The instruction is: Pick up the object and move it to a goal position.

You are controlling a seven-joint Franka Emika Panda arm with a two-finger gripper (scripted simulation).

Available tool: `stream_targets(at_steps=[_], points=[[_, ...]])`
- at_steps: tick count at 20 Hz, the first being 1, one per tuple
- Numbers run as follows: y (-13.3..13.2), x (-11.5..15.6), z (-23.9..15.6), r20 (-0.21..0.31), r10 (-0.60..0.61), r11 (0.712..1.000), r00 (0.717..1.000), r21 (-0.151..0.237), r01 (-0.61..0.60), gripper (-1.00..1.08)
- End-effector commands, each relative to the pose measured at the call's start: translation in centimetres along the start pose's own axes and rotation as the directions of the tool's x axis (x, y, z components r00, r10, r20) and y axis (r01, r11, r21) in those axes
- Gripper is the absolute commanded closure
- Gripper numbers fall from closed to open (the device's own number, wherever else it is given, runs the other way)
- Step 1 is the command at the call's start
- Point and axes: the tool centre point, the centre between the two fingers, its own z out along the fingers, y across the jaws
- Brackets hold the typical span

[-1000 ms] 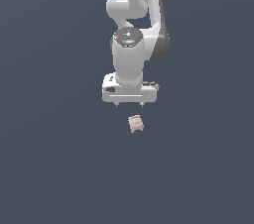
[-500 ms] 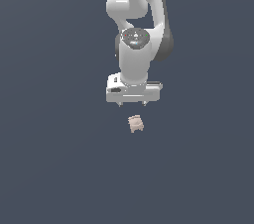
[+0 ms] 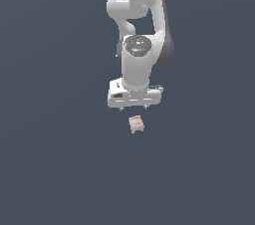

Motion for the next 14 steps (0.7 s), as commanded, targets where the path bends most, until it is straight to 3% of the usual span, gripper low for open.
stream_targets(at_steps=[1,14], points=[[-0.3,0.4,1.1,-0.002,-0.035,0.999,0.999,-0.001,0.035,-0.92],[-1.5,1.9,6.2,-0.014,-0.192,0.981,0.981,-0.003,0.192,-0.92]])
